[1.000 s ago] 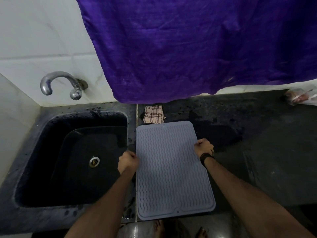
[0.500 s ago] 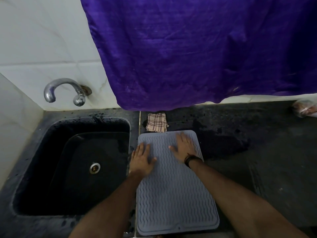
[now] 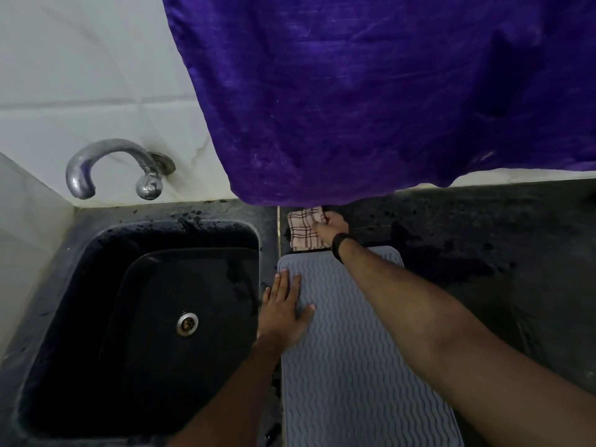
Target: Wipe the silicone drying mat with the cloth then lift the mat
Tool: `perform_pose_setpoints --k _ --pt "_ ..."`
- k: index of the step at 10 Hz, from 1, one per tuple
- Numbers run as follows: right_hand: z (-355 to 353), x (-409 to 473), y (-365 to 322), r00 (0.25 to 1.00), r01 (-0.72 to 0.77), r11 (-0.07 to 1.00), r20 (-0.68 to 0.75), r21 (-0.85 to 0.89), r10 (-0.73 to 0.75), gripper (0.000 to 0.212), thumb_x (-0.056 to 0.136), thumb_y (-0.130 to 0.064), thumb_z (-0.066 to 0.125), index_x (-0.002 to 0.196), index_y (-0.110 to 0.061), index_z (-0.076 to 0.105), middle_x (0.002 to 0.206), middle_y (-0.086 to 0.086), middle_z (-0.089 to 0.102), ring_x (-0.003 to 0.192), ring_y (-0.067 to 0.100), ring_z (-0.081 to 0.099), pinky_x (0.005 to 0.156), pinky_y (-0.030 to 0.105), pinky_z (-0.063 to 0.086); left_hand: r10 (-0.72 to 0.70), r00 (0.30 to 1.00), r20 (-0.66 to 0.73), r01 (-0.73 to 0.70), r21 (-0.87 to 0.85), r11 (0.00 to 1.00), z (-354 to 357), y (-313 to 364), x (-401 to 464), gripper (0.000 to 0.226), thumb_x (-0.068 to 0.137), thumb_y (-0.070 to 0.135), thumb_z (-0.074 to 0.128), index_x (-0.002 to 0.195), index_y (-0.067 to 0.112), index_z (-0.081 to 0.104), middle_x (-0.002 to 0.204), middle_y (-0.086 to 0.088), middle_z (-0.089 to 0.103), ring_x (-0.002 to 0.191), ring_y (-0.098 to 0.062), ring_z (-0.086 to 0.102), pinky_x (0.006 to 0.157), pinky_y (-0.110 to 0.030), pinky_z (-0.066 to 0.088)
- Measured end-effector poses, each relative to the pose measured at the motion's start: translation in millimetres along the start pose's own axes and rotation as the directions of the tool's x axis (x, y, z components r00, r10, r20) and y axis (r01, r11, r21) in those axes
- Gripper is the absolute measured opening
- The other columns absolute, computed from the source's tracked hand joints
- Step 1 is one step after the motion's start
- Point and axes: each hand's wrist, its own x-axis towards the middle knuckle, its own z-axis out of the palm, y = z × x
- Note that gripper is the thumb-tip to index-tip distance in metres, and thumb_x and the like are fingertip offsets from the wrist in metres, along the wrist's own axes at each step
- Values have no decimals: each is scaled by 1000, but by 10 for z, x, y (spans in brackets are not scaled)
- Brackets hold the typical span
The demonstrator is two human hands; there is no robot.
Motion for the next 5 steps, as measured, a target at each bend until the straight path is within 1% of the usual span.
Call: perform_pose_setpoints --k 1,2,3,4,5 --pt "111 8 -48 998 63 991 7 121 -65 54 85 -31 71 131 -13 50 129 6 57 112 22 56 99 30 45 12 1000 -15 -13 -24 1000 3 -3 -32 82 102 66 29 161 33 -17 164 4 -32 153 -15 -27 124 -36 -17" --pt "161 69 -90 998 56 995 -32 -80 -58 65 86 -34 68 138 -9 39 138 12 45 123 28 47 98 32 42 16 1000 -18 -16 -31 999 -3 -15 -34 82 102 66 30 161 33 -17 164 5 -32 153 -15 -27 123 -35 -18" --pt "148 -76 -26 949 141 788 -144 -600 -279 71 85 -47 59 139 -11 31 140 14 35 127 31 35 104 45 35 13 1000 -19 -13 -16 1000 -37 -18 -44 81 103 65 29 162 32 -16 165 4 -29 153 -14 -27 123 -36 -18" --pt "134 -307 254 896 360 552 113 -752 -430 69 93 -47 43 150 -24 14 156 9 14 138 30 21 111 52 19 -5 999 -48 4 -13 1000 -17 46 -121 79 104 63 26 163 29 -14 167 2 -27 152 -14 -27 123 -37 -19" --pt "47 -435 508 918 390 506 280 -770 -282 72 96 -56 27 150 -33 -14 159 1 -18 146 25 -3 113 59 -4 -18 997 -78 16 -23 1000 -1 140 -188 79 105 61 27 163 23 -11 169 -2 -21 151 -12 -26 121 -38 -20"
